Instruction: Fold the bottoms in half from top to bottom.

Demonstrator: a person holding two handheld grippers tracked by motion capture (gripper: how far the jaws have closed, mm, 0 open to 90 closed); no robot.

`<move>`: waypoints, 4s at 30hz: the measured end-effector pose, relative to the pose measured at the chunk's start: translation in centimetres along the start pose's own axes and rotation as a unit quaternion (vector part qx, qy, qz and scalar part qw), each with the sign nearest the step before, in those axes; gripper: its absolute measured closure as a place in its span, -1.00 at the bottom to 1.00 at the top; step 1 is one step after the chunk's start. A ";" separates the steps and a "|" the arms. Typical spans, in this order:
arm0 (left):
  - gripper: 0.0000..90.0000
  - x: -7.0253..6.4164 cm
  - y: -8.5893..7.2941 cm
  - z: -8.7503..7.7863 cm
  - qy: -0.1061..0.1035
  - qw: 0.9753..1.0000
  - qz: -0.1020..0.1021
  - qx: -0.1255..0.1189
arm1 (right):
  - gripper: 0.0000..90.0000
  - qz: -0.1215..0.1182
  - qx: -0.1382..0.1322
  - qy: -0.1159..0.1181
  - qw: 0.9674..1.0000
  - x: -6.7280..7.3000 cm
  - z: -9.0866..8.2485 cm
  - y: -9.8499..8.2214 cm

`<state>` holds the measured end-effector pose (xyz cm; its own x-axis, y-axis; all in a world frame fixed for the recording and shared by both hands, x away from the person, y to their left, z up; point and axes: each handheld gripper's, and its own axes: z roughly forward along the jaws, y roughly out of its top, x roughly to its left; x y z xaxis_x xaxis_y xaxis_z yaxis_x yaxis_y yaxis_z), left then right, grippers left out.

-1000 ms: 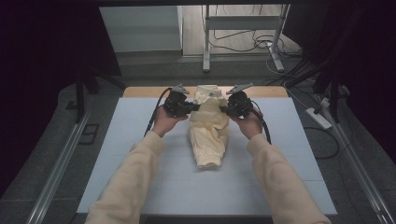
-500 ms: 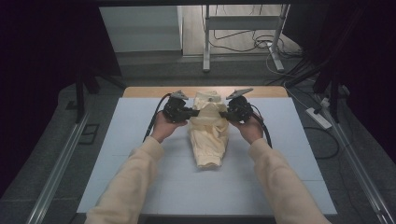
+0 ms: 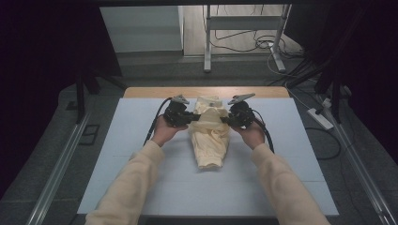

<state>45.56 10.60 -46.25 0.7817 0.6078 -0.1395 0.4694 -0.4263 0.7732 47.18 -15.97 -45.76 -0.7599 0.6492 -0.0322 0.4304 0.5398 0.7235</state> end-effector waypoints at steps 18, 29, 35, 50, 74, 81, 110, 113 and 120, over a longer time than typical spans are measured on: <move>0.79 -1.2 -2.5 0.6 -0.010 1.000 0.005 0.017 | 0.60 -0.008 0.009 0.019 1.000 1.1 0.1 -2.0; 0.73 -2.0 -4.0 0.9 -0.012 0.999 0.009 0.032 | 0.55 -0.010 0.014 0.023 1.000 2.1 0.2 -3.5; 0.70 -2.0 -4.6 1.1 -0.020 0.999 0.006 0.031 | 0.52 -0.011 0.008 0.028 1.000 2.3 0.3 -4.0; 0.58 -2.4 -4.8 1.0 -0.026 0.999 0.010 0.034 | 0.44 -0.026 0.008 0.016 1.000 3.2 -0.3 -4.4; -0.37 -4.1 -5.7 -3.4 -0.002 1.000 -0.003 0.028 | -0.17 -0.007 0.010 0.011 1.000 4.2 -5.6 -7.5; -0.38 -4.3 -6.4 -5.3 -0.012 1.000 -0.003 0.016 | -0.15 0.007 -0.003 0.007 1.000 3.8 -6.8 -7.6; -0.40 -3.7 -6.5 -5.0 0.011 1.000 -0.019 0.020 | 0.99 -0.052 -0.015 0.084 0.995 8.0 -3.4 -2.0; -0.41 -3.7 -6.6 -5.1 0.012 1.000 -0.021 0.019 | 0.99 -0.062 0.008 0.084 0.994 8.4 -2.9 -2.6; -0.41 -3.7 -6.6 -5.1 0.010 0.999 -0.023 0.021 | 0.99 -0.050 0.037 0.090 0.994 8.4 -2.0 -5.0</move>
<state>37.47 14.55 -47.71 0.7509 0.6405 -0.1606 0.5215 -0.4260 0.7393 37.66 -14.24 -48.31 -0.8727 0.4874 0.0272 0.3778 0.6390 0.6700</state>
